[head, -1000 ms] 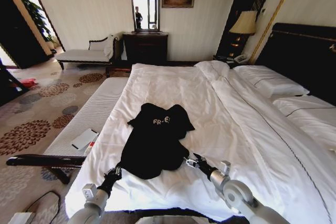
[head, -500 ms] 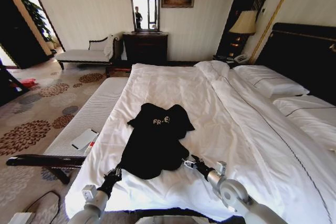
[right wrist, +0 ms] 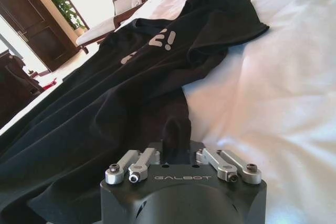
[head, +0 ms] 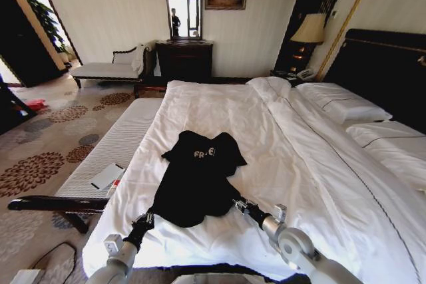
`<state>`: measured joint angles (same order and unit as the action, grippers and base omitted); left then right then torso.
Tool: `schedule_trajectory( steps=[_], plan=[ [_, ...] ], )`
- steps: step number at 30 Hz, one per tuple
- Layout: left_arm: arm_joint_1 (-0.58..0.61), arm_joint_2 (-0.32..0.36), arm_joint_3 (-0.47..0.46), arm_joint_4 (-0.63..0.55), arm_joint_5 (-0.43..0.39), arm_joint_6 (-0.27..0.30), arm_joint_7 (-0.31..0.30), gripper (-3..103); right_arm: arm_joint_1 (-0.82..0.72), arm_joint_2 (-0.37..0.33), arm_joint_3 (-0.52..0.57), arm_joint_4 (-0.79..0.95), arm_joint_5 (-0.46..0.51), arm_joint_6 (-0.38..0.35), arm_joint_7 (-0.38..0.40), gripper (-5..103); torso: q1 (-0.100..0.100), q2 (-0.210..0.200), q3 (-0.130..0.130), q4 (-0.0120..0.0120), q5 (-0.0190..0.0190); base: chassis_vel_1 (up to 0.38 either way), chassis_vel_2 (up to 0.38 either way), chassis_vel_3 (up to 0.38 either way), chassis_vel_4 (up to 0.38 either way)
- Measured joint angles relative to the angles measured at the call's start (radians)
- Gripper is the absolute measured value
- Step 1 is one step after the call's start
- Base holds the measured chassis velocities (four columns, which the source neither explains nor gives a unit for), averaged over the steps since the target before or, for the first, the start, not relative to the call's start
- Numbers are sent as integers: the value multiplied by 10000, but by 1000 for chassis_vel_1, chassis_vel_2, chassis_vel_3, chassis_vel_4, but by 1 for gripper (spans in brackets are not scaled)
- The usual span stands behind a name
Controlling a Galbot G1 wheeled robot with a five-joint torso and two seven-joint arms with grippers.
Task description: Fold the clothes on the bed.
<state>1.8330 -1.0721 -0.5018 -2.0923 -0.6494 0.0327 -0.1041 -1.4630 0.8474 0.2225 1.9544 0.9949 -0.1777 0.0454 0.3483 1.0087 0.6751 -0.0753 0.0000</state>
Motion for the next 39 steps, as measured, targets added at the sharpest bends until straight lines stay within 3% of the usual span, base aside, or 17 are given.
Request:
schedule_trajectory(
  steps=[1, 5, 6, 7, 20, 29, 39],
  plan=[
    [6, 1, -6, -12, 0, -4, 1, 0, -35, -5, 29, 48, -9, 0, 4, 22, 0, 0, 0, 0, 0, 0, 0, 0, 0],
    [20, -6, -18, -35, -5, -16, 4, 0, -110, -12, 64, 161, -35, 0, 19, 17, 0, 0, 0, 0, 0, 0, 0, 0, 0],
    [32, -16, -18, -40, -4, -21, 12, 0, -132, -12, 68, 193, -44, 0, 26, 7, 0, 0, 0, 0, -1, 0, 0, 0, 0],
    [42, -21, -18, -42, -2, -24, 17, 0, -146, -12, 70, 211, -51, 0, 34, 3, 0, 0, 0, 1, 0, 0, 0, 0, 0],
    [515, -60, -200, -281, 147, -214, 85, 0, -765, -103, 454, 773, -183, -20, 205, 0, 0, 0, 0, -1, 0, 0, 0, 0, 0],
    [1276, -145, -568, -595, 238, -651, 235, 0, -2098, -212, 1450, 1716, -348, -186, 475, 0, 0, 0, -1, 0, 0, 0, 0, 0, 0],
    [1652, 73, -1327, -830, -215, -831, 242, 0, -3729, -386, 2725, 2649, -403, -703, 778, 0, 0, 0, -1, 0, -1, 0, 0, 0, 0]
  ],
)
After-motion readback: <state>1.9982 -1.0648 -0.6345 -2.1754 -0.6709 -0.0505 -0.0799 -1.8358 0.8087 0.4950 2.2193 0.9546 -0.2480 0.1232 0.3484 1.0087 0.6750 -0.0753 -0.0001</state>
